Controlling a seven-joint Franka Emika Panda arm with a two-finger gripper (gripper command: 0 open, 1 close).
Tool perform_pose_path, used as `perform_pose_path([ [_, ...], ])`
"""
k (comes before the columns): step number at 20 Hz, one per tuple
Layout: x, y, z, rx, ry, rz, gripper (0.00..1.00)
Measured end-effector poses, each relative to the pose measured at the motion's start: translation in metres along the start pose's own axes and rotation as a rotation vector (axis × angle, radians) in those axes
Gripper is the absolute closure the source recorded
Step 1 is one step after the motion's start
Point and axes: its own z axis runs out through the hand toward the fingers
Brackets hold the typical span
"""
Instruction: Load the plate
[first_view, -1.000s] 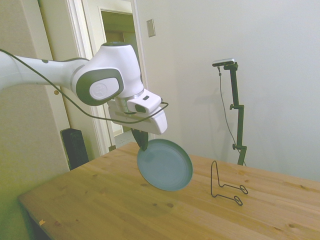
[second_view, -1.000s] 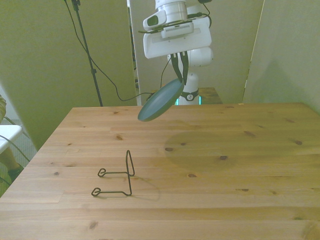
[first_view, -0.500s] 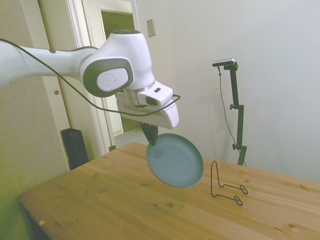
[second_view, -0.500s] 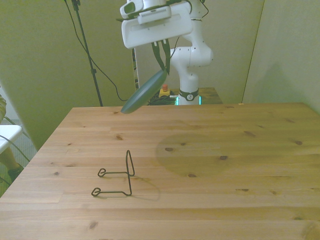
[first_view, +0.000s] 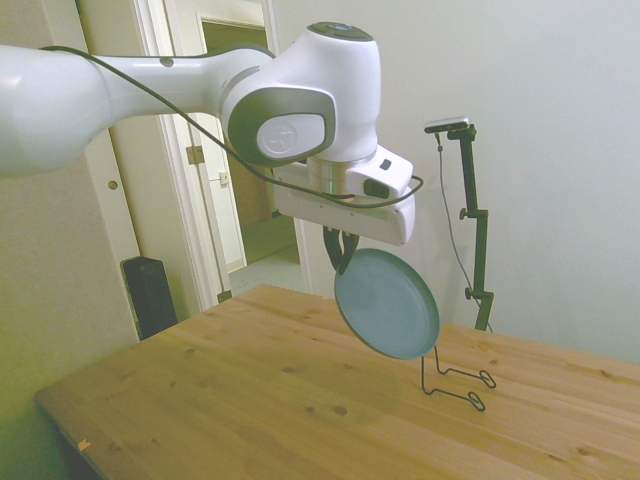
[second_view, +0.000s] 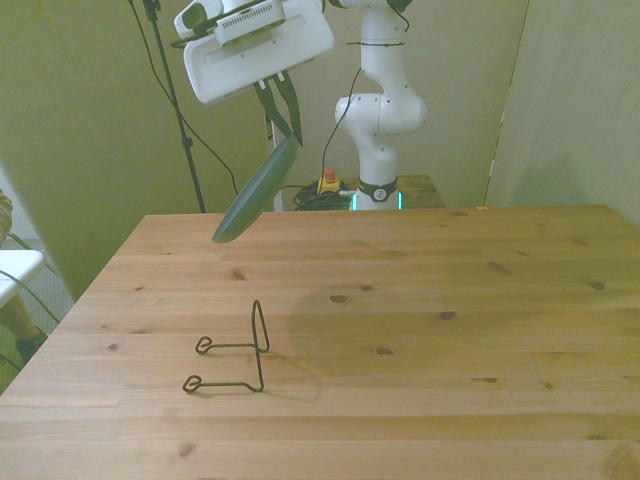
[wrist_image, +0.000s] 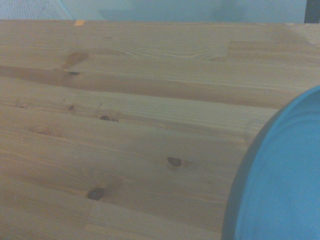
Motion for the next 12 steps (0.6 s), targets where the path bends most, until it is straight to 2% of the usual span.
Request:
perform_pose_path([
  [5, 0.012, 0.008, -0.014, 0.012, 0.004, 0.006, 1.00],
  [9, 0.030, 0.031, -0.036, 0.109, -0.048, 0.003, 1.00],
  [12, 0.055, 0.056, -0.039, 0.166, -0.072, -0.007, 1.00],
])
